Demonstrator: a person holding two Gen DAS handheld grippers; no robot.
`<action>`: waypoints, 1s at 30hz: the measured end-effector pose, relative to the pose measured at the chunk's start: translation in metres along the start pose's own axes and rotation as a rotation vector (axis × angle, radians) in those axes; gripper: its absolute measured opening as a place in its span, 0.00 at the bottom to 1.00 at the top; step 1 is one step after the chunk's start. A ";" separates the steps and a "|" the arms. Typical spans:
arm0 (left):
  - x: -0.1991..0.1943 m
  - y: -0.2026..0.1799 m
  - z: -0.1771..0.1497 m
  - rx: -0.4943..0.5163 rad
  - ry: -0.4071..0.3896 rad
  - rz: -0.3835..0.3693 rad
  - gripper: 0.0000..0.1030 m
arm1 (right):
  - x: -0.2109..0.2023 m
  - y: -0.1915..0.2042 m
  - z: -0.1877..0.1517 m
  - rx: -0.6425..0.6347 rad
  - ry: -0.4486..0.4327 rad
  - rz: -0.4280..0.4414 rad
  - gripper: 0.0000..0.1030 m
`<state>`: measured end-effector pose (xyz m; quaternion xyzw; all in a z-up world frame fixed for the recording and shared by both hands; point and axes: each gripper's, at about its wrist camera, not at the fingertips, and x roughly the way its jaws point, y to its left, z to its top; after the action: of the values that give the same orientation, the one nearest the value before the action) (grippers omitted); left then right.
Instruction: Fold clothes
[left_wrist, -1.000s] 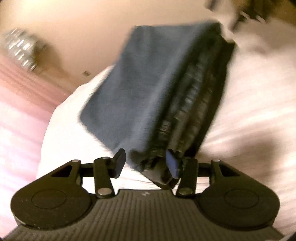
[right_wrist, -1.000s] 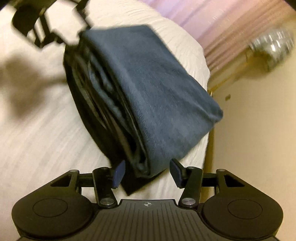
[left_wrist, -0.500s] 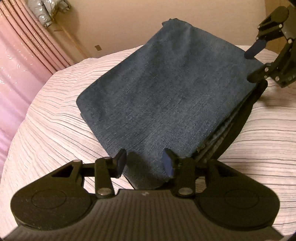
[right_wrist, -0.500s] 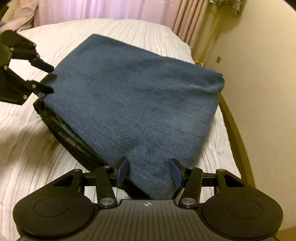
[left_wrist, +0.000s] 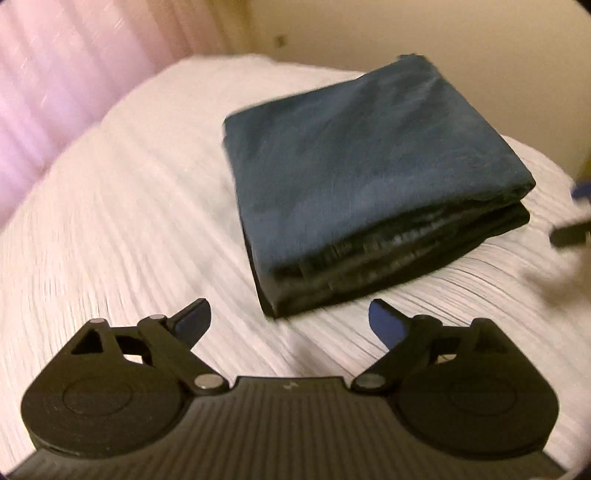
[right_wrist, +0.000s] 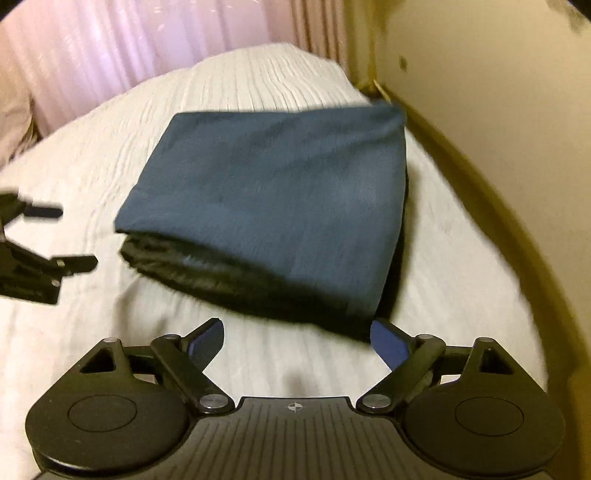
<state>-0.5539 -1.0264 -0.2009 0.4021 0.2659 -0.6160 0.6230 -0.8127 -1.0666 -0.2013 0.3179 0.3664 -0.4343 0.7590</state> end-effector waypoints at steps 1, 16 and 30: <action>-0.004 0.003 -0.004 -0.066 0.015 -0.035 0.89 | -0.004 0.000 -0.003 0.031 0.006 0.005 0.87; -0.092 0.016 -0.052 -0.100 -0.007 -0.143 0.89 | -0.086 0.050 -0.033 0.257 -0.069 -0.076 0.87; -0.156 0.029 -0.069 -0.134 -0.085 -0.141 0.88 | -0.150 0.128 -0.055 0.270 -0.162 -0.172 0.87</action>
<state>-0.5297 -0.8853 -0.1035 0.3133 0.3074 -0.6557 0.6143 -0.7665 -0.9050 -0.0843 0.3483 0.2681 -0.5673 0.6964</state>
